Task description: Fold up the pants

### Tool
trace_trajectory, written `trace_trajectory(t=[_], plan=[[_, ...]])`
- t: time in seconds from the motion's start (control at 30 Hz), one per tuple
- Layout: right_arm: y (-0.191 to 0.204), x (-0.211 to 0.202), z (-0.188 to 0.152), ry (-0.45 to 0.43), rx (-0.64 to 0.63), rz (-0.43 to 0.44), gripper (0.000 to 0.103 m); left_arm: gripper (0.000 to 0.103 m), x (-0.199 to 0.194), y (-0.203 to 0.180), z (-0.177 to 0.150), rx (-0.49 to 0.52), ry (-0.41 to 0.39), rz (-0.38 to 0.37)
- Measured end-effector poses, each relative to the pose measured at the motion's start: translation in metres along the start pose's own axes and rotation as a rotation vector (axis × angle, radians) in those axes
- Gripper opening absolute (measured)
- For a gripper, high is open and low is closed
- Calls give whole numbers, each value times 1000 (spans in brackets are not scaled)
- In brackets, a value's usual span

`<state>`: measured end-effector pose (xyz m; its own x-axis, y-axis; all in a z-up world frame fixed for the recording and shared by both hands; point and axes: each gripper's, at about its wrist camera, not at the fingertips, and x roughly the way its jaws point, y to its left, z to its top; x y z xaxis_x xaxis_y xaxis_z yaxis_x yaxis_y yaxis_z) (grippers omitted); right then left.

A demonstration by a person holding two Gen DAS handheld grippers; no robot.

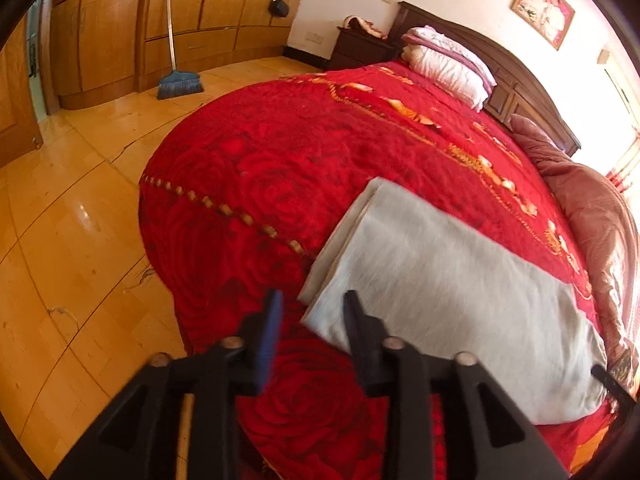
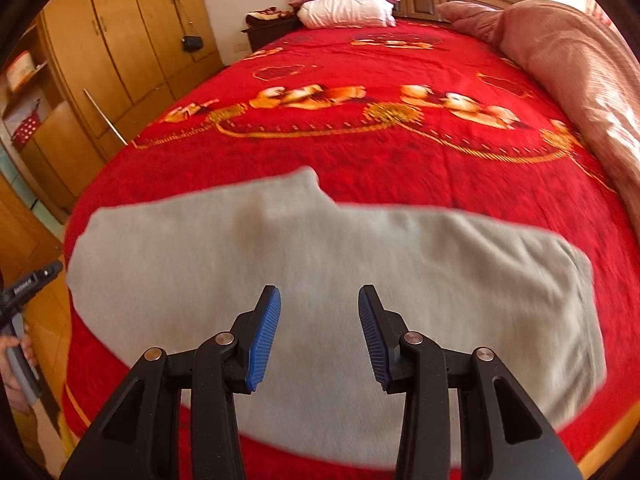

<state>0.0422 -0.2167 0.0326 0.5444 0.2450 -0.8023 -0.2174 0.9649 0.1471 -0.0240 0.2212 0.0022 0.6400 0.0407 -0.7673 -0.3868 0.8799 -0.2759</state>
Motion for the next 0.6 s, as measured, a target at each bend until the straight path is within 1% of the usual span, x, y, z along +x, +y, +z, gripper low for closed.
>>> trace_trajectory(t=[0.03,0.1,0.17,0.27,0.43,0.57,0.6], plan=[[1,5,7,3,3,11,42,42,-1,-5,4,20,-7,-7],[0,17,22,16,16,35,42,44,-1,-13,11,67,-20,-15],[-1,29,33,30,35,57,42,44,2,-23,21,111,-23,-33],[-5,47,44,52,64,68,42,44,12,-32,36,132,-15,-74],[-3,67,53,69,56,50,42,44,35,-40,51,197,1,-65],[0,83,48,64,45,18,42,44,51,-43,57,237,14,-100],[1,86,45,41,40,7,43,44,54,-45,58,252,10,-104]])
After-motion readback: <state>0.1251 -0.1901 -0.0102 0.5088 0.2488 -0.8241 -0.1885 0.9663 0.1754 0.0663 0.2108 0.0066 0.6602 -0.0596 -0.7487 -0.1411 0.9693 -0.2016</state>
